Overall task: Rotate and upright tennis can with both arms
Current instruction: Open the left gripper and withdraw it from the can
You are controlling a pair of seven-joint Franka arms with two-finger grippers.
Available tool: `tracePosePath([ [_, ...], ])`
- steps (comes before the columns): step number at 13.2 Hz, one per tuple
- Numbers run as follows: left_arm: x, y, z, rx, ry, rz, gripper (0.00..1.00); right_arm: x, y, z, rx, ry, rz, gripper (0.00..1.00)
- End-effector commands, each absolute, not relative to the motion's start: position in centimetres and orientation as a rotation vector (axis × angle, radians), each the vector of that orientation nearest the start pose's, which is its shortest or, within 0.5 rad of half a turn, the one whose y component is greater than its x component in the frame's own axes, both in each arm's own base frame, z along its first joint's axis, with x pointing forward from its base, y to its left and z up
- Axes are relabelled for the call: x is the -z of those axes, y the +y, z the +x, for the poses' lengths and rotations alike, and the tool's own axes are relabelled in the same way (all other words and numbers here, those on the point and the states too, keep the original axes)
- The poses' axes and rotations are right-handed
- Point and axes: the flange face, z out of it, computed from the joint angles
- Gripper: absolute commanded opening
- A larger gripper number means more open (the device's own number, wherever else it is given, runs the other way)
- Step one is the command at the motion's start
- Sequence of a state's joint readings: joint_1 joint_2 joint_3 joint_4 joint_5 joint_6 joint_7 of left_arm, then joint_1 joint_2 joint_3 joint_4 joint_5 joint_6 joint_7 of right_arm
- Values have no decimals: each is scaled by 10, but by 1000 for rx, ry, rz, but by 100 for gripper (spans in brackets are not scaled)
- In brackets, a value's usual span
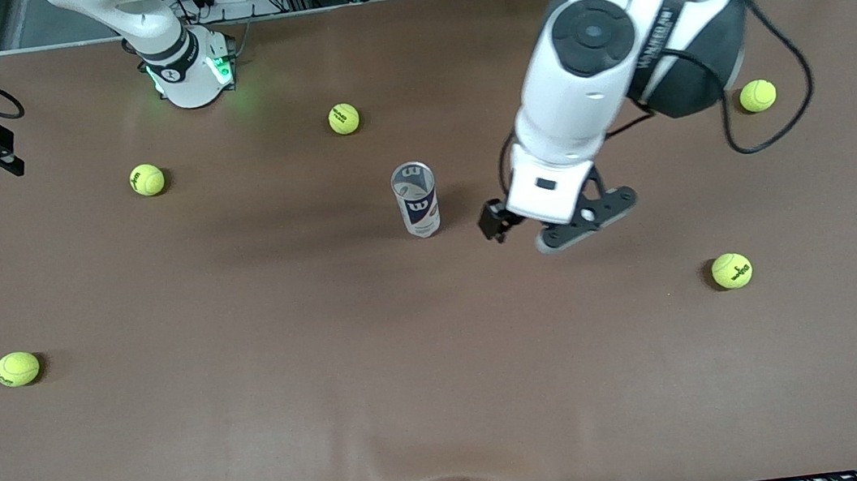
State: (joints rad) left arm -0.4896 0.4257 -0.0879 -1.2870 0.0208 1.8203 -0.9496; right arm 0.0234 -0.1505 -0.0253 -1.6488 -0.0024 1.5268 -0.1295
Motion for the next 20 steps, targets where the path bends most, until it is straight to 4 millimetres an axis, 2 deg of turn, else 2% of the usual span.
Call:
tracePosePath([
  [1,-528,-326,605,124,-528,-3164,100,-661,-1,501,40,-220,-3115,100],
  [5,-537,-260,626,61,-416,-3193,100,-662,-3,501,45,-215,-3116,100],
  [8,-557,-215,629,65,-293,-3189,100,-661,-4,501,48,-212,-3116,100],
  [10,-572,-184,630,77,-143,-3187,100,-661,-4,501,50,-210,-3116,100],
  [12,-584,-156,627,63,-99,-3163,100,-662,-6,501,52,-205,-3117,100],
  [17,-626,-91,600,7,44,-3124,100,-662,-5,501,52,-208,-3117,100],
  [18,-636,-82,596,22,65,-3137,100,-661,-4,501,52,-210,-3116,100],
  [19,-644,-73,583,-14,55,-3140,100,-661,-4,501,50,-212,-3116,100],
  [20,-642,-71,574,-55,50,-3137,100,-661,-4,501,48,-212,-3116,100],
])
